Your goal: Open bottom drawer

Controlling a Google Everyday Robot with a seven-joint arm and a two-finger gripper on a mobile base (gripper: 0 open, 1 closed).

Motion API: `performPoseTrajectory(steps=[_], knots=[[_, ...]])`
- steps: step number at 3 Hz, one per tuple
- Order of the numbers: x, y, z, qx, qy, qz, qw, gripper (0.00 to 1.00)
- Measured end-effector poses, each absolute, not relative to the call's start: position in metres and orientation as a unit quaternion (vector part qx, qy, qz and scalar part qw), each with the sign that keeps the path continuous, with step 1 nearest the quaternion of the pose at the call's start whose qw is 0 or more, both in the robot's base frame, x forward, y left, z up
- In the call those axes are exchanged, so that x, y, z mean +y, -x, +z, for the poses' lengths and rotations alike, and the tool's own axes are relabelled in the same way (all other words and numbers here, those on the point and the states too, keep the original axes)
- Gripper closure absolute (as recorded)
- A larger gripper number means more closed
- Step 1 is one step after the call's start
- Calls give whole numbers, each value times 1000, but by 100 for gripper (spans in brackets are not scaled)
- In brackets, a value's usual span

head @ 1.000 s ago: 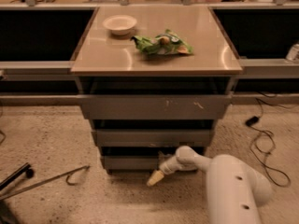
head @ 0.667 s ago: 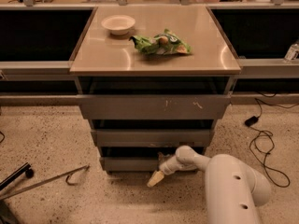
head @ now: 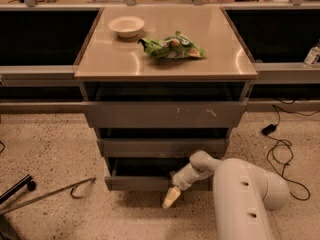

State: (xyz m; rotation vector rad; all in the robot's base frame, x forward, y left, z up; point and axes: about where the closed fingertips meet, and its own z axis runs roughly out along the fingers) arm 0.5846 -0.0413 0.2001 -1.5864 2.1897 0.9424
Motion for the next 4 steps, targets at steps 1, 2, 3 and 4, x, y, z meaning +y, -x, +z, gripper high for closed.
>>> performPoseTrajectory(steps=[1,2,3,4], knots=[[-42,-566,205,752,549,346,118,0],[-42,-566,205,752,549,347,118,0],[-38,-555,199,748,550,355,110,0],[-38,-518,189,747,544,370,91,0]])
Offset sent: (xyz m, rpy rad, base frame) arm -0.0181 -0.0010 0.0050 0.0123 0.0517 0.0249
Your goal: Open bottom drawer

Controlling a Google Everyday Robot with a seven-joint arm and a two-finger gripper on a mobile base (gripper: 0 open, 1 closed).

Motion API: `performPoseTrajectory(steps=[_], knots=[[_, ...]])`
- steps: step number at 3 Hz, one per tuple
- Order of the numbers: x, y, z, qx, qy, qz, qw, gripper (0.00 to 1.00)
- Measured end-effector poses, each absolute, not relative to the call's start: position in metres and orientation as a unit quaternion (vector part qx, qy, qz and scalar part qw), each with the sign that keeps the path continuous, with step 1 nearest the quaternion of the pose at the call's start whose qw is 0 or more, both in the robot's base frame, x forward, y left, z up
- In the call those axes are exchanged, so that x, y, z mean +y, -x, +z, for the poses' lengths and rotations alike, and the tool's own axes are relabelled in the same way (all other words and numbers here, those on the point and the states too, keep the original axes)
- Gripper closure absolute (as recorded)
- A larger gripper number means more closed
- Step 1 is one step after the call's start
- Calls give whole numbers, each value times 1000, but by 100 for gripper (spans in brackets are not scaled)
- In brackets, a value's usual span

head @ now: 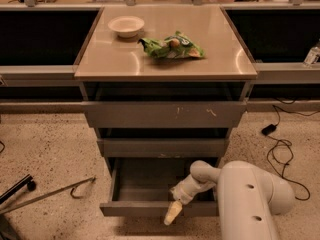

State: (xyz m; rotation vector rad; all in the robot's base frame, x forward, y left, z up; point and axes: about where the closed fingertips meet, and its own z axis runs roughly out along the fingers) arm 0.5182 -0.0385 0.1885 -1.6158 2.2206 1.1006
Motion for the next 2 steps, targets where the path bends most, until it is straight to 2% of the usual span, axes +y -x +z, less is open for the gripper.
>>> performPoseTrajectory(steps=[2], knots=[[-44,-440,194,758,517,389,85,0]])
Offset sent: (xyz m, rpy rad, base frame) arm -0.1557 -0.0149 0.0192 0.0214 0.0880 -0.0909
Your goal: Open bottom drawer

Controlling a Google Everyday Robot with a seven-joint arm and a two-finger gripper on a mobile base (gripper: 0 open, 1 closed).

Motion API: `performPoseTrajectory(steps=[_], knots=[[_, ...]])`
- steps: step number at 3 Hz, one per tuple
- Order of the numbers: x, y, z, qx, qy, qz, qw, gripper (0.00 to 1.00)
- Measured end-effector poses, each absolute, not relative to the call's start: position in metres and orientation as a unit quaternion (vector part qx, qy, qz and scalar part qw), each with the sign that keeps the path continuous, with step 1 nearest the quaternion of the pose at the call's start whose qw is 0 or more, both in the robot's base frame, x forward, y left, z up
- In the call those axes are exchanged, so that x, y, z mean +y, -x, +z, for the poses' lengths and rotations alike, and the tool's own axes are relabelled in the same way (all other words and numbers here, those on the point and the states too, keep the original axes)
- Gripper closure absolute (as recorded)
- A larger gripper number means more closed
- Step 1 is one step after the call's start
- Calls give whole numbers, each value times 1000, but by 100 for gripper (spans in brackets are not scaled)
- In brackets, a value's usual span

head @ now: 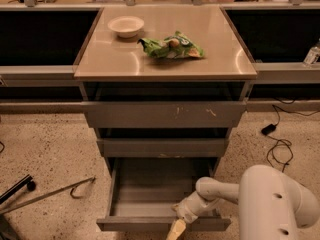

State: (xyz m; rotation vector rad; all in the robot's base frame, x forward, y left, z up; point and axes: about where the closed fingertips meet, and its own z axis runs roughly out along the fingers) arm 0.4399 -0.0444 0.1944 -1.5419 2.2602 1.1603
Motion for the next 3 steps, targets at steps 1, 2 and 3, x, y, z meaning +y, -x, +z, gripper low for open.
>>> performPoseTrajectory(steps=[1,2,3], knots=[[-38,-400,192,750,518,407,60,0],[-38,-393,191,750,516,409,54,0],[-45,-374,192,755,506,415,41,0]])
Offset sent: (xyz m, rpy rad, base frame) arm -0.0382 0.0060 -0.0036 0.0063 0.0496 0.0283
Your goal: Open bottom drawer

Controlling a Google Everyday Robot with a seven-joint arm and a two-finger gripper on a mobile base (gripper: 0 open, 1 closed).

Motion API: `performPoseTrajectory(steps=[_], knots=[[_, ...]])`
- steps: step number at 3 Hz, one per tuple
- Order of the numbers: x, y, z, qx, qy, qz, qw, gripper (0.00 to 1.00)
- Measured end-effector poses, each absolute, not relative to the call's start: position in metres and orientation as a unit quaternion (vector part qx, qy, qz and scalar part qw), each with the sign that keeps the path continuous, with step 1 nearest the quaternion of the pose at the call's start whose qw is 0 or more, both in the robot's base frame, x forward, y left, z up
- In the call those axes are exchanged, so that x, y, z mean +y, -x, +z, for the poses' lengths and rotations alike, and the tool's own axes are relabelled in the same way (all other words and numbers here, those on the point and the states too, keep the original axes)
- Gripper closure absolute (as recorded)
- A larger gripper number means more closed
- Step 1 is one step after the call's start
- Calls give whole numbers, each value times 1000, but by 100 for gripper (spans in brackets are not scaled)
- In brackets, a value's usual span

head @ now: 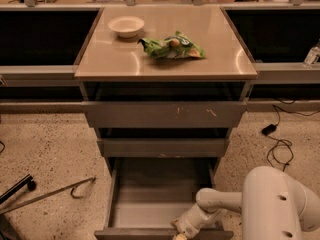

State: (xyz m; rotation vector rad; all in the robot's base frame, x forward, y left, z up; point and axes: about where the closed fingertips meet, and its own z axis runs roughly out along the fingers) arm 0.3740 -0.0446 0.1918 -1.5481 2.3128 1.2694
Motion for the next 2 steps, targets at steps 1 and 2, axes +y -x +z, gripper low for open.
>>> performPoseTrajectory(steps=[1,2], knots=[[-54,-338,199,761,488,426,26,0],[-54,-333,199,760,487,429,23,0]])
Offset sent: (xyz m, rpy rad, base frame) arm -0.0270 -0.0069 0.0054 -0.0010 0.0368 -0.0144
